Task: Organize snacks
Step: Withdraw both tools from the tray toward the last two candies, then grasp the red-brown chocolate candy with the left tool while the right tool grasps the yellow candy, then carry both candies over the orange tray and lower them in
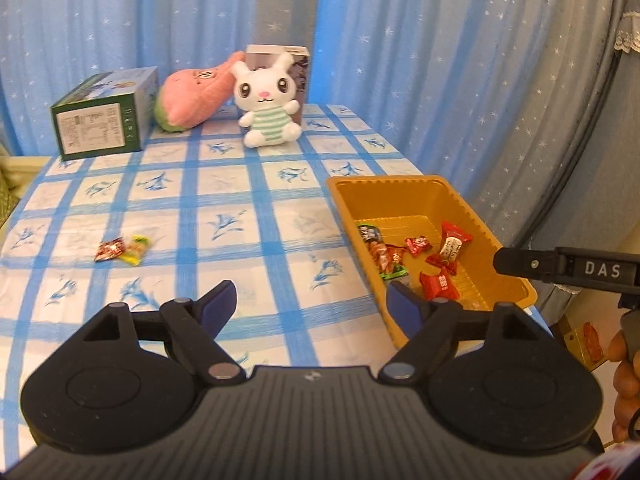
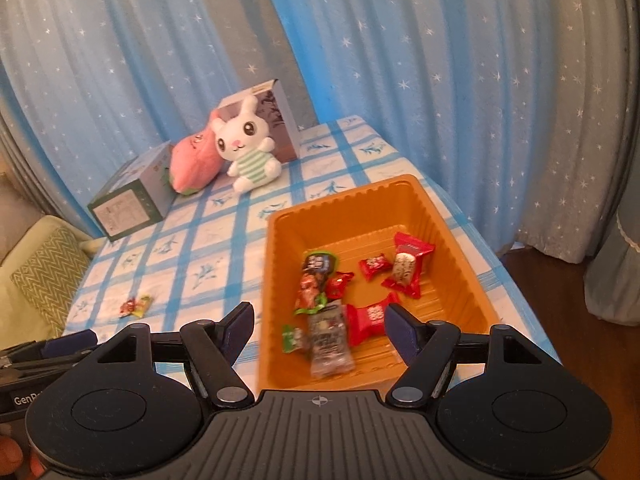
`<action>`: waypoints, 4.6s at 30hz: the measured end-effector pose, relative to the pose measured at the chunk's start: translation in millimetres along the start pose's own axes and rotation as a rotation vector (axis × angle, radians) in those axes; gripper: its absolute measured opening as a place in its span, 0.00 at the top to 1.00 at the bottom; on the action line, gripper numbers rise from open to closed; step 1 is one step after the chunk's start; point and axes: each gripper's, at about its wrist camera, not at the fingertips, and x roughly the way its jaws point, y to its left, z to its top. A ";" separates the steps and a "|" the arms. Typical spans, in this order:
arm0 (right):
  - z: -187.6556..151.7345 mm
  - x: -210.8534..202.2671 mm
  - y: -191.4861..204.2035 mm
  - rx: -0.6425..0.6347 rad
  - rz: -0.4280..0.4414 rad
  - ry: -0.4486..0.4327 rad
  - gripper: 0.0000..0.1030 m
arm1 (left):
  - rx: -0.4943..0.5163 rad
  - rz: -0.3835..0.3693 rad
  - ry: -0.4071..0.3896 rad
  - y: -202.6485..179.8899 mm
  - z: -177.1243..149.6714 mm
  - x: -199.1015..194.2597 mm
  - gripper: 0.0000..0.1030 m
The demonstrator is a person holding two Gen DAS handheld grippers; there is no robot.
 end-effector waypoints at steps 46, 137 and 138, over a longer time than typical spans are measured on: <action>-43.0 98.0 177.9 -0.240 0.172 0.116 0.30 | 0.011 0.188 0.090 214.0 -8.7 8.7 0.35; -57.3 263.2 225.4 -0.361 0.091 0.069 0.80 | -0.027 0.154 0.019 264.3 26.4 137.1 0.83; -54.8 255.9 220.6 -0.349 0.085 0.066 0.80 | -0.021 0.154 0.016 258.8 25.9 132.6 0.83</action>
